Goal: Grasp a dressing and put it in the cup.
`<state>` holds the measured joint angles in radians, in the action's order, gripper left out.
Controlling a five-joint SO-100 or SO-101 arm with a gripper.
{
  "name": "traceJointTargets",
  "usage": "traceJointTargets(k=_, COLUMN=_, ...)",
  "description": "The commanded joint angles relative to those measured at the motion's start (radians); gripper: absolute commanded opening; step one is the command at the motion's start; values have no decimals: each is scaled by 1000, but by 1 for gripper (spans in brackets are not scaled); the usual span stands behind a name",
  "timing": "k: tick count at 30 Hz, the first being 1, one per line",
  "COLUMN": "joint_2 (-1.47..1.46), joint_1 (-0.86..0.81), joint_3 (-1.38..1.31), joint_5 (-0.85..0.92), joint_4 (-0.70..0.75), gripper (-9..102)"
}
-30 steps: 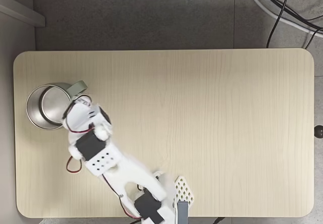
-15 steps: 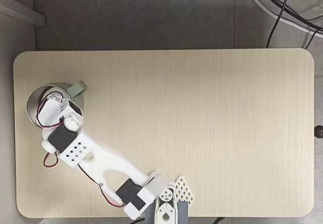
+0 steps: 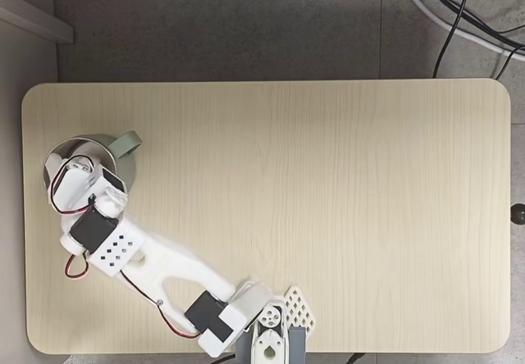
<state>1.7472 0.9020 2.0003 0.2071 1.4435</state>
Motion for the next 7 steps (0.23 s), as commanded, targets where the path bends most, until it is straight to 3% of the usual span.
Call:
traceJointTargets(k=1, joint_2=-34, joint_1=6, joint_3=32, joint_5=8, joint_4=8, gripper=24)
traceJointTargets(k=7, joint_2=-11, joint_1=18, joint_3=29, joint_5=11, joint_4=9, gripper=23)
